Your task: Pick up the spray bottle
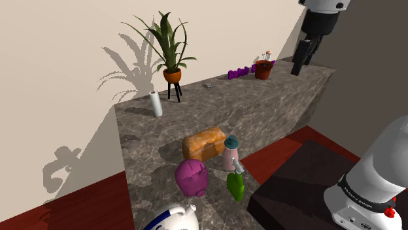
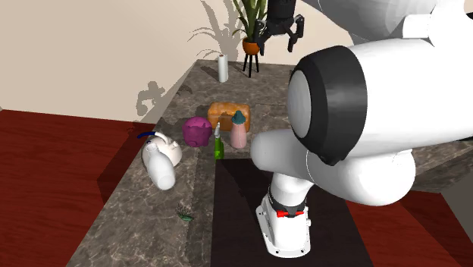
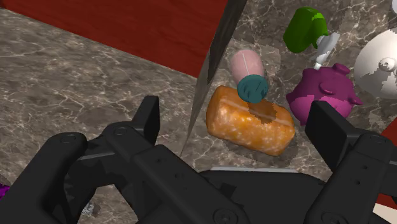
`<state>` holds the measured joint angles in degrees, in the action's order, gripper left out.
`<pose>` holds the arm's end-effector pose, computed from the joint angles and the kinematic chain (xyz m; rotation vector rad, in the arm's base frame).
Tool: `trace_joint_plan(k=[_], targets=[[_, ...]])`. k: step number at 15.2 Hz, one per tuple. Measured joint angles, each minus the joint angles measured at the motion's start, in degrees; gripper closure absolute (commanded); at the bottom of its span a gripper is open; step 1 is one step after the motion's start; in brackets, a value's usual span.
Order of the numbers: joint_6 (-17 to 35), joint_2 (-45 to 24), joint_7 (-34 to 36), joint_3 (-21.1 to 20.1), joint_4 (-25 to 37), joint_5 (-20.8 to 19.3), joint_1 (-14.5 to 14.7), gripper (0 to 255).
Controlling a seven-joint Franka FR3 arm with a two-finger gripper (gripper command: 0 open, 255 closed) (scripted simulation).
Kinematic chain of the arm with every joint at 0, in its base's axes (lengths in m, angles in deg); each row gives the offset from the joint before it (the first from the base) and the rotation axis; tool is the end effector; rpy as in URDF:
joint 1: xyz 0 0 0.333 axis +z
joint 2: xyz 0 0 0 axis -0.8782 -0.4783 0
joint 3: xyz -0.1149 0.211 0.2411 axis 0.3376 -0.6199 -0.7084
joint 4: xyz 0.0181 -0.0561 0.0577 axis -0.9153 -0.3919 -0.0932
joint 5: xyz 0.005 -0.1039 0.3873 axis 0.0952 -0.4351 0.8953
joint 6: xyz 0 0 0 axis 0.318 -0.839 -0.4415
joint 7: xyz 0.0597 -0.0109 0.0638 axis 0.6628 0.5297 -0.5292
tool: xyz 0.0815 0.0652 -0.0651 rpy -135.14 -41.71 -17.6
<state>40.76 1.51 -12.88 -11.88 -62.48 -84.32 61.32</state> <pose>0.2933 0.0324 0.6155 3.0945 0.2401 0.1107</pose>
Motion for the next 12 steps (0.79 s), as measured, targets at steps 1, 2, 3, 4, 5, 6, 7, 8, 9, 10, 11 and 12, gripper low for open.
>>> trace_joint_plan(k=[1, 2, 3, 4, 5, 6, 7, 8, 9, 10, 11, 12], targets=[[0.00, 0.00, 0.00, 0.00, 0.00, 0.00, 0.00, 0], [0.70, 0.30, 0.37, -0.22, -1.02, 0.23, 0.04, 0], [1.78, 0.18, 1.14, -0.78, -2.00, 0.69, 0.15, 0], [3.25, 0.54, 2.13, -1.54, -3.82, 1.31, 0.35, 0], [4.31, 0.88, 3.29, -2.45, -5.22, 2.06, 0.63, 0], [5.69, 0.54, 4.12, -3.05, -6.27, 2.57, 0.71, 0], [7.28, 0.68, 5.42, -4.14, -7.99, 3.44, 1.06, 0], [8.92, 0.64, 6.48, -5.00, -9.59, 4.17, 1.31, 0], [10.32, 0.95, 7.24, -5.56, -11.27, 4.74, 1.49, 0], [12.21, 0.22, 8.42, -6.65, -12.42, 5.54, 1.77, 0], [14.11, -0.46, 9.44, -7.58, -13.59, 6.26, 2.00, 0], [15.71, -0.52, 10.29, -8.29, -15.08, 6.92, 2.24, 0]])
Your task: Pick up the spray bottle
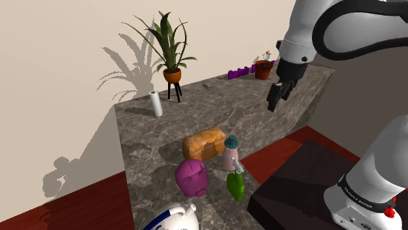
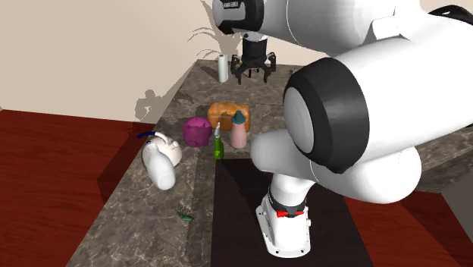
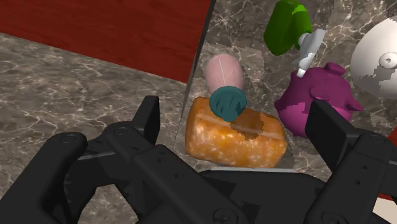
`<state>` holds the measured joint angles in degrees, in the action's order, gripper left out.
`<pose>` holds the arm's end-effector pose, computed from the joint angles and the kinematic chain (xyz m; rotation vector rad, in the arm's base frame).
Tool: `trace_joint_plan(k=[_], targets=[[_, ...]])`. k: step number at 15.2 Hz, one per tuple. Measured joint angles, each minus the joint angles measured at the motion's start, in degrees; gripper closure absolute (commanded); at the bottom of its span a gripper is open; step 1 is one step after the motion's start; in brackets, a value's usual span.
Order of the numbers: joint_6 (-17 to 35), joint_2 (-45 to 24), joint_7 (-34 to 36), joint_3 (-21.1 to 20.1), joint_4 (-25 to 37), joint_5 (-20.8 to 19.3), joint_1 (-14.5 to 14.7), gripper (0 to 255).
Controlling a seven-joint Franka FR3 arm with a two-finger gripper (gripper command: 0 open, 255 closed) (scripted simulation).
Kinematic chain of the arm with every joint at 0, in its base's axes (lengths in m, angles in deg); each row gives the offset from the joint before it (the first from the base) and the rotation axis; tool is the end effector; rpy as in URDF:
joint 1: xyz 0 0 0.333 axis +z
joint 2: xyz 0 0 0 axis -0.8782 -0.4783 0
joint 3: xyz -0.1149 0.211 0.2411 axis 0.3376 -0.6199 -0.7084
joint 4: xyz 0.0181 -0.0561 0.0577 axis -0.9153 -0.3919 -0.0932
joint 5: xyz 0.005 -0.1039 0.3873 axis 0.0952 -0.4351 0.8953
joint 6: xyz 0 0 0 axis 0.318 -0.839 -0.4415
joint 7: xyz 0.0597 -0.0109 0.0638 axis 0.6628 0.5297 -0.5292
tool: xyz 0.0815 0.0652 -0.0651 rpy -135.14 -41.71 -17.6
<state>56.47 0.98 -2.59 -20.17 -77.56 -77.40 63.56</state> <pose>0.3001 0.0990 0.5033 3.1255 0.1306 0.1062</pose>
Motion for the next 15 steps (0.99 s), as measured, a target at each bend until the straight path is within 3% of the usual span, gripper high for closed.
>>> trace_joint_plan(k=[9, 15], targets=[[18.22, -9.70, 9.60, -9.55, -7.87, 6.46, 2.34, 0], [31.59, -21.83, 16.91, -16.83, -8.47, 7.98, 1.80, 0]])
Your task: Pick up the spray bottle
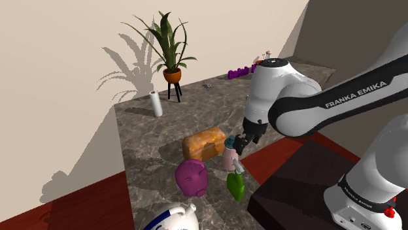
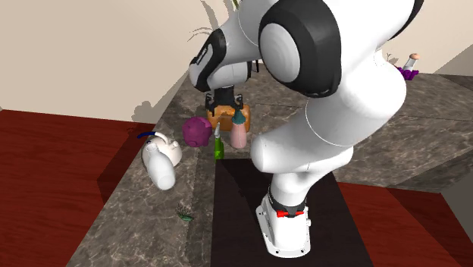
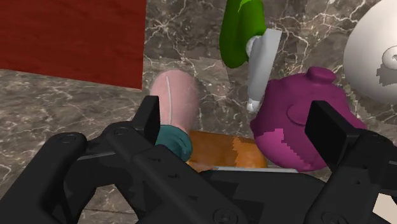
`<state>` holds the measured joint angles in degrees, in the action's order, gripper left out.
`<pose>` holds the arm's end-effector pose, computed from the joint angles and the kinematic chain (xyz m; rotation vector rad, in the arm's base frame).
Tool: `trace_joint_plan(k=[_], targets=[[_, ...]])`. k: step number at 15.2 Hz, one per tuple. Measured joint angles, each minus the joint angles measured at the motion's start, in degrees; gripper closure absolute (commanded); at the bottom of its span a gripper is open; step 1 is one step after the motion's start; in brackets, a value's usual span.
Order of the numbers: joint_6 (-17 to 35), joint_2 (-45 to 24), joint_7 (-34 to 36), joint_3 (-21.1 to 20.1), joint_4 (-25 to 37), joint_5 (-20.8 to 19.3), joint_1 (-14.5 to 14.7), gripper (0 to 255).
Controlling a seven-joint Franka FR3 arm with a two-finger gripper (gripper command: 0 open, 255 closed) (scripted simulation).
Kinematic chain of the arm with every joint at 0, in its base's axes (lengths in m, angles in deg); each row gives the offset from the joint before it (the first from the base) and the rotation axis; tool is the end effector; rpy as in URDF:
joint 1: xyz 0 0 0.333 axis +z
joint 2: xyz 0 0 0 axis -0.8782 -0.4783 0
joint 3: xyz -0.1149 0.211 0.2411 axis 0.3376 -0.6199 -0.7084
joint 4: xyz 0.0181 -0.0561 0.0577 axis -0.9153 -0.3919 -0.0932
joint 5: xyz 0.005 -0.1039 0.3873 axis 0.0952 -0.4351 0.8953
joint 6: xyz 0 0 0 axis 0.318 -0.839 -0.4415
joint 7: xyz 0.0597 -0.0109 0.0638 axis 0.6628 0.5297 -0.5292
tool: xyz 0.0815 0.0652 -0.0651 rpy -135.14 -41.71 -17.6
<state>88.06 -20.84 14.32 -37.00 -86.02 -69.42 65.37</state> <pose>0.3241 0.2032 0.3397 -3.1170 0.0404 -0.1026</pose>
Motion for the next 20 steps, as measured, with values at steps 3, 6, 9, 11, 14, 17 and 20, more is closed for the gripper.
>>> trace_joint_plan(k=[3, 6, 9, 11, 14, 17, 20], targets=[[7.08, -7.77, 5.35, -4.38, 0.91, -1.83, -1.55, 0], [12.01, -12.97, 8.83, -6.69, 1.11, -4.48, -3.14, 0], [15.20, -16.18, 11.01, -7.78, 0.90, -7.09, -4.33, 0], [17.50, -18.40, 12.61, -8.31, 0.54, -9.39, -5.26, 0], [18.85, -19.92, 14.01, -8.64, 0.51, -11.26, -5.85, 255], [19.00, -20.06, 14.18, -8.68, 0.55, -11.48, -5.91, 255], [19.03, -20.08, 14.20, -8.68, 0.56, -11.52, -5.92, 255]])
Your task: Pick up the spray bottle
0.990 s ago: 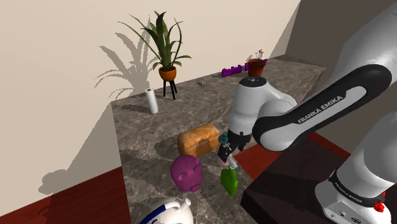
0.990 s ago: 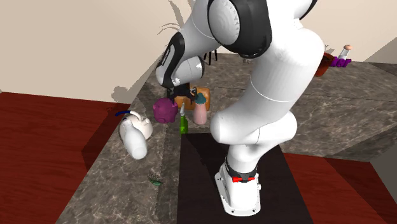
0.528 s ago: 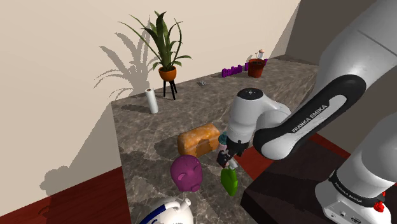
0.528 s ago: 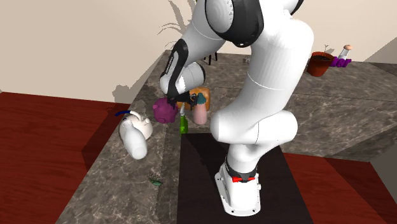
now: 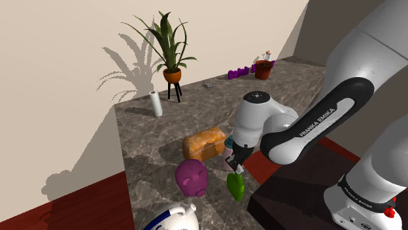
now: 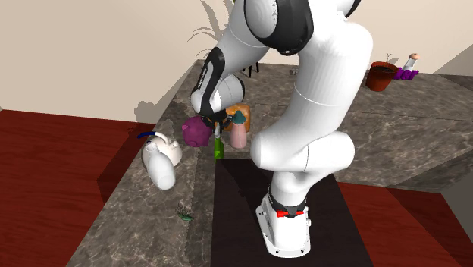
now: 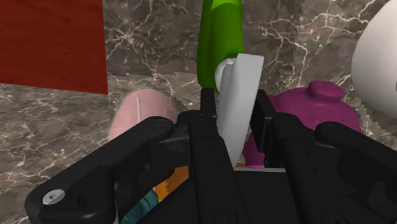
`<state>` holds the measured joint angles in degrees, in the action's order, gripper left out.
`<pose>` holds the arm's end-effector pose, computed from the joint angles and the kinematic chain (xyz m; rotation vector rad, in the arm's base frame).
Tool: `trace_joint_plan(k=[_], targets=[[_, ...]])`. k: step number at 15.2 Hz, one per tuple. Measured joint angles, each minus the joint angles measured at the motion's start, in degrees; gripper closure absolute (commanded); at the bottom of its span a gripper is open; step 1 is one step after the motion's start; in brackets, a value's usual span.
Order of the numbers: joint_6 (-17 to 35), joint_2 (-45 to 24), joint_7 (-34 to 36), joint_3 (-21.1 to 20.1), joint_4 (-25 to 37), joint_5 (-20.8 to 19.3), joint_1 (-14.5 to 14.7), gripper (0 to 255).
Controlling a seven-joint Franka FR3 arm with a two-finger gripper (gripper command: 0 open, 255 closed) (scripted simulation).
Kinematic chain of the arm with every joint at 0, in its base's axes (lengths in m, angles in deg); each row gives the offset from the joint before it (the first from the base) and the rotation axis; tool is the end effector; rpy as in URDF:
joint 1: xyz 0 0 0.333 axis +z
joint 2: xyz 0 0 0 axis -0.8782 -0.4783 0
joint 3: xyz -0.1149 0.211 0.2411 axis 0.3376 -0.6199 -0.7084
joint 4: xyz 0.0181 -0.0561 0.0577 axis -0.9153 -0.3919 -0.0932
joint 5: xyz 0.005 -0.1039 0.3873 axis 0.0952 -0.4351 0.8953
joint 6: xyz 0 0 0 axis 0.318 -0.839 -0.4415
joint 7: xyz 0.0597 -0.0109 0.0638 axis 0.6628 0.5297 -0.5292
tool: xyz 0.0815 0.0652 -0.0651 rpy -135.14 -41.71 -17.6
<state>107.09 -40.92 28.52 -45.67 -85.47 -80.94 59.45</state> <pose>0.3374 0.2378 0.2495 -3.1013 0.0949 -0.1045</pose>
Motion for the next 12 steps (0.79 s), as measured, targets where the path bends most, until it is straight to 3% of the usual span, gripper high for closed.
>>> trace_joint_plan(k=[4, 12], targets=[[-0.34, 0.43, -0.39, 0.04, -0.05, 0.55, 0.17, 255], [-8.44, 8.14, -5.56, 1.94, 1.19, 7.75, 2.95, 255]])
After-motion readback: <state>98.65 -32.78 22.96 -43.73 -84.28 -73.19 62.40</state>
